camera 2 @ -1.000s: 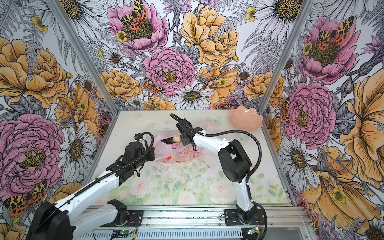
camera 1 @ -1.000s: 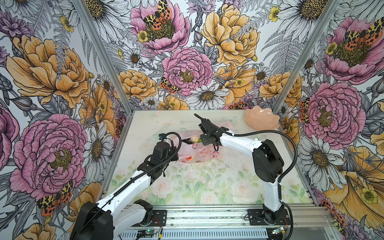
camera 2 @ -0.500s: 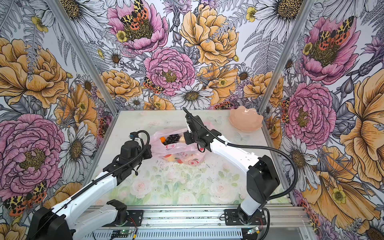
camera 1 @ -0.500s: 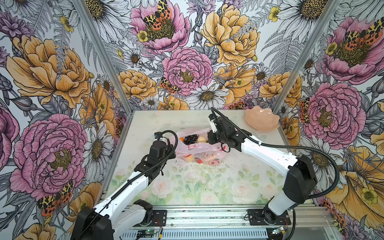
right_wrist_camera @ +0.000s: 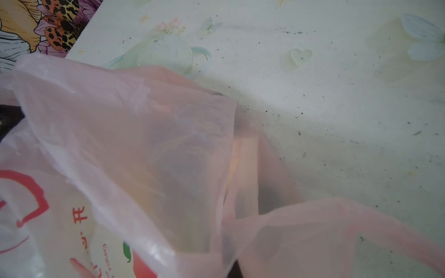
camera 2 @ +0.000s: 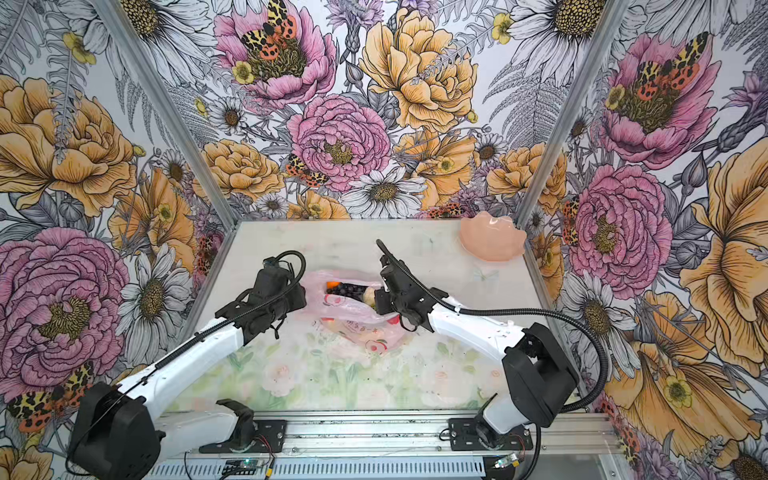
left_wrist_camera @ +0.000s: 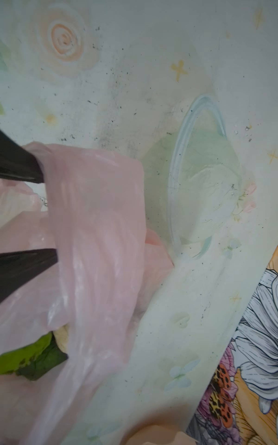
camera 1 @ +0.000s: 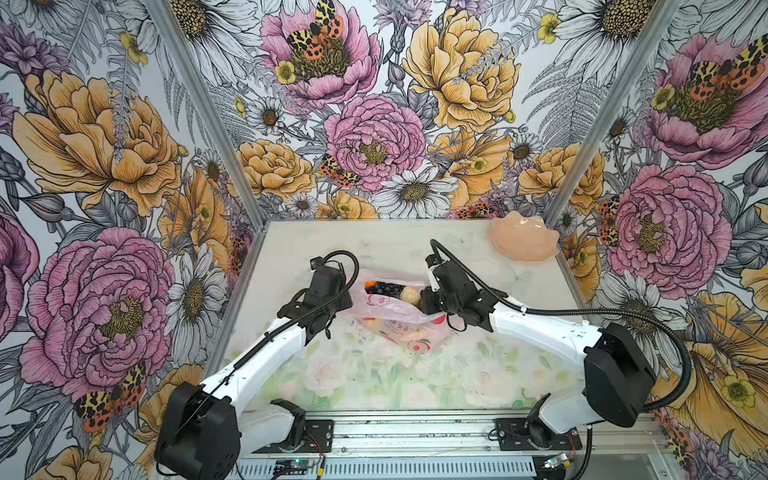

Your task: Take the fake fruits out of the plastic bag

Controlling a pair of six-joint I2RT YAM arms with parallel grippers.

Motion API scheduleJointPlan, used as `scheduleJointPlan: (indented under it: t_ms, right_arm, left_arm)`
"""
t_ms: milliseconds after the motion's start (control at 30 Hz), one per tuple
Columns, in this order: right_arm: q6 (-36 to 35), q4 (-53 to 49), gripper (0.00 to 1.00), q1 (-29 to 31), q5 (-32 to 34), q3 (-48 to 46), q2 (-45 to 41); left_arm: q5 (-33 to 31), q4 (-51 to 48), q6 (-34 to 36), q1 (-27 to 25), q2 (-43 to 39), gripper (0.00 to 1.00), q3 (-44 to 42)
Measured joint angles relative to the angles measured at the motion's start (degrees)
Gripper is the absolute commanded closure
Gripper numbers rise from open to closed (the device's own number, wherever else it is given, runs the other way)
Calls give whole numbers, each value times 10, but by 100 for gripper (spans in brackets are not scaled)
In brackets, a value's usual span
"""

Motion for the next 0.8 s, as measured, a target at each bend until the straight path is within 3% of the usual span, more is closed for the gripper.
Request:
scheduleJointPlan:
  t_ms: [133,233,400,467,533,633,700,800]
  right_arm:
    - [-5,10,100,23,15,0,-8]
    - [-12,13,100,35,25,0,-8]
    - [-17,15,100,50,34,0,-9]
    - [-17,15,100,50,37,0,-12]
    - [-16,16,100,42,28,0,-20]
    - [-10,29,100,-4,-11,0,-31]
    - [-1,52,100,-58,-48,0,-30]
    - [39,122,100,-160,-134,0,0]
  left_arm:
    - [-13,-45,-54,-50,-47,14,16]
    - [-14,-59,-82,-72,-38,7,35]
    - [-14,-60,-104,-92,35,11,67]
    - [-14,-58,-109,-92,64,24,68]
    - [-12,-51,-113,-92,86,56,60]
    - [-11,-24,-108,-87,88,93,17]
    - [-11,10,-104,-79,69,100,-40]
    - [-12,64,-100,-66,6,100,-155]
